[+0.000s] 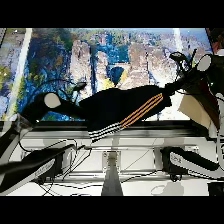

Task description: Fold the clothes and pants, and hang the long-sleeved shirts on hangers.

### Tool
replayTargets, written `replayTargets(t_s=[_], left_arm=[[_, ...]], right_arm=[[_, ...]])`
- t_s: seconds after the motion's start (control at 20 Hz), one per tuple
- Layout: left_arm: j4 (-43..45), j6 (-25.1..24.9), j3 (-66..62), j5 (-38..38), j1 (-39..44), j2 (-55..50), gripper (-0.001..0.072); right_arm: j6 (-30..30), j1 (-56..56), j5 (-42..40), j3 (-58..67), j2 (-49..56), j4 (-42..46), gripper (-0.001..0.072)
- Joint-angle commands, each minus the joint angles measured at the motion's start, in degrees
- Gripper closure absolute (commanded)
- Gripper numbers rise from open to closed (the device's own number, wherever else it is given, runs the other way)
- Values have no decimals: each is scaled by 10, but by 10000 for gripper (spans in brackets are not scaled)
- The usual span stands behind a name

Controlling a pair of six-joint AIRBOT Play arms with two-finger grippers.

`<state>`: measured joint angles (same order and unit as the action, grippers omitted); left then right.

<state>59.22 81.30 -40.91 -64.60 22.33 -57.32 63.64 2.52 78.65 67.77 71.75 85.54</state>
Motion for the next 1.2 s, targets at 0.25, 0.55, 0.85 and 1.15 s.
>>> replayTargets(t_s=[0.25,0.55,0.85,1.15], left_arm=[[-82,-12,144,29,-131,2,63],[-221,-87,219,132,-88,-12,79],[-244,-88,208,183,-28,-80,592],[-36,-102,49,72,-182,-53,697]], right_arm=[[-1,0,-38,0,0,0,16],[-1,-1,-89,0,0,-26,17],[49,0,-121,0,2,4,17],[90,60,-84,0,44,-3,17]])
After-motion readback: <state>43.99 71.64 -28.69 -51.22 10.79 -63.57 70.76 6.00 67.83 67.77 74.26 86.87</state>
